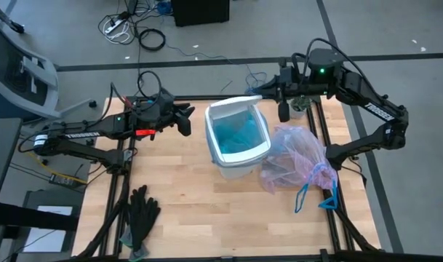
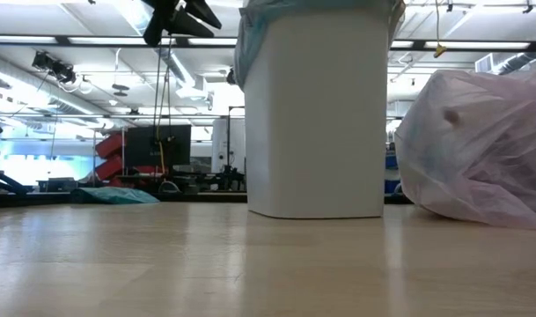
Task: Place trash/remove bag and relplace
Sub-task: Close the trash bin lid
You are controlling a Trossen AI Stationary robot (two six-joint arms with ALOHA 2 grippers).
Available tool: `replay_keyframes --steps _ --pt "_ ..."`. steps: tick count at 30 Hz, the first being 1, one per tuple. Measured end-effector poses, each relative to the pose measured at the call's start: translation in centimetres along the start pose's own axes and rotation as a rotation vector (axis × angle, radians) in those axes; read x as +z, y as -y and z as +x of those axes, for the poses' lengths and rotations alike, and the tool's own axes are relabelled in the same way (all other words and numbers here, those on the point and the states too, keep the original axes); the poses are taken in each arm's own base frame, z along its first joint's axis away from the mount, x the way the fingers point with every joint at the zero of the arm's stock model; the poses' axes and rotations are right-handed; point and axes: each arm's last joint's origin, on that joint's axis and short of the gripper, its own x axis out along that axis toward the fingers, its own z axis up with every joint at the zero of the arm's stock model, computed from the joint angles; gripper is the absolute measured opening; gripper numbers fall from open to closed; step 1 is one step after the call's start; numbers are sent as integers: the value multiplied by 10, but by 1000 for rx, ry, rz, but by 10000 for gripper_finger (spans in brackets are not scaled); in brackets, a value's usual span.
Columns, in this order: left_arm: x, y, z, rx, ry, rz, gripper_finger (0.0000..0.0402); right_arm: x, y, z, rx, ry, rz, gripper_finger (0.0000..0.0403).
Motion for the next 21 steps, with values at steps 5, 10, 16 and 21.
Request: replay_keyframes --steps 5,10,16,21 --pt "-1 0 0 3 -5 3 131 -2 -8 1 88 -22 34 0" --pt "-1 0 0 4 -7 4 131 -5 -16 0 135 -63 51 0" --pt "-2 -1 0 9 -19 11 131 -11 -23 0 171 -131 76 0" --pt "-4 0 0 -29 -48 18 131 -13 -26 0 186 -162 122 0"
